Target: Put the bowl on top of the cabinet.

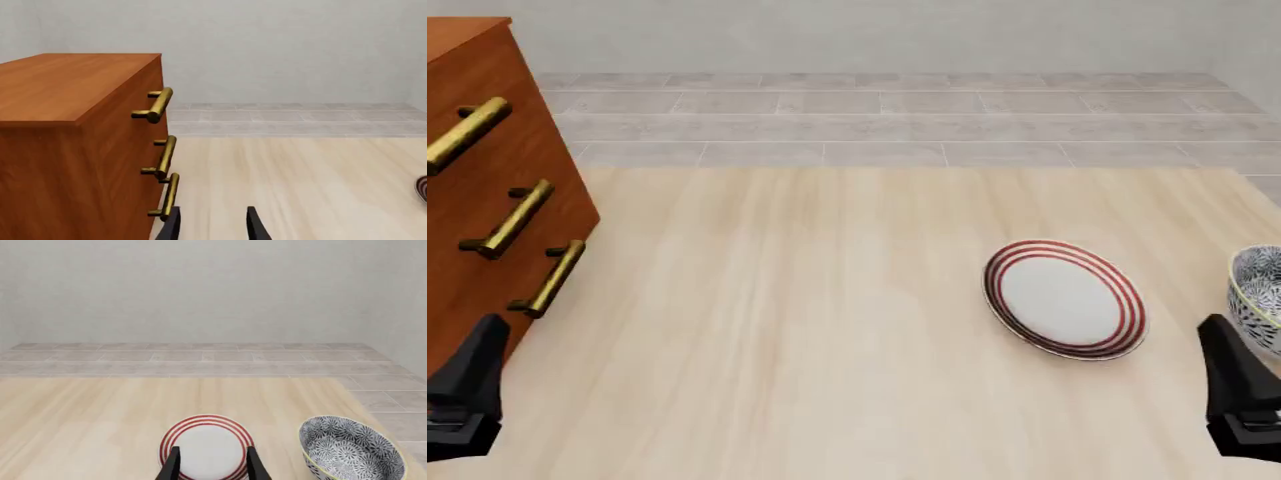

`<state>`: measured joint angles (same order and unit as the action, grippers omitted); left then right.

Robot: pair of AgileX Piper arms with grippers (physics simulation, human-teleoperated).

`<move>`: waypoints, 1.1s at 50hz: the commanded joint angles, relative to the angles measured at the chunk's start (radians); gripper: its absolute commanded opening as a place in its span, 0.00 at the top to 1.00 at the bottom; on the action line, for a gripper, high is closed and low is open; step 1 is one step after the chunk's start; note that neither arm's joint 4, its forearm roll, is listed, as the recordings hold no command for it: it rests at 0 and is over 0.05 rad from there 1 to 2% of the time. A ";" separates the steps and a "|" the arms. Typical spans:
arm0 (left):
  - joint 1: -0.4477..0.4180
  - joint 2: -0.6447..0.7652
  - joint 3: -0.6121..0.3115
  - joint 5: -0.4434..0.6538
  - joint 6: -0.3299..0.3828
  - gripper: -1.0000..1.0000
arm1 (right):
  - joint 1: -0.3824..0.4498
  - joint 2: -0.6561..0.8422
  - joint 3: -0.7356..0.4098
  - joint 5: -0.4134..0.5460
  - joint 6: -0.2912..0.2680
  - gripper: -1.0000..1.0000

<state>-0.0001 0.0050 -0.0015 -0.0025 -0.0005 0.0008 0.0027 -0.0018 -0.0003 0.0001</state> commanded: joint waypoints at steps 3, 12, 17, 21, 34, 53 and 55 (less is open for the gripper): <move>0.000 0.001 -0.004 0.003 0.000 0.00 | -0.001 0.003 -0.005 0.002 -0.001 0.00; 0.000 0.000 -0.004 0.004 0.000 0.00 | 0.000 0.005 -0.006 0.002 -0.001 0.00; 0.000 0.000 -0.005 0.006 0.000 0.00 | 0.000 0.007 -0.006 0.000 -0.001 0.00; 0.000 -0.001 -0.008 0.010 0.000 0.00 | 0.000 0.010 -0.005 -0.004 -0.004 0.00; 0.000 0.000 -0.009 0.009 0.002 0.00 | 0.000 0.035 -0.112 0.084 0.083 0.00; 0.000 -0.002 -0.010 0.012 0.000 0.00 | 0.024 0.379 -0.314 0.167 -0.104 0.00; 0.000 -0.002 -0.010 0.012 0.000 0.00 | 0.035 0.407 -0.340 0.195 -0.124 0.00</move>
<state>-0.0001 0.0039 -0.0124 0.0100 -0.0006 0.0293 0.2907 -0.2377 0.1161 -0.0381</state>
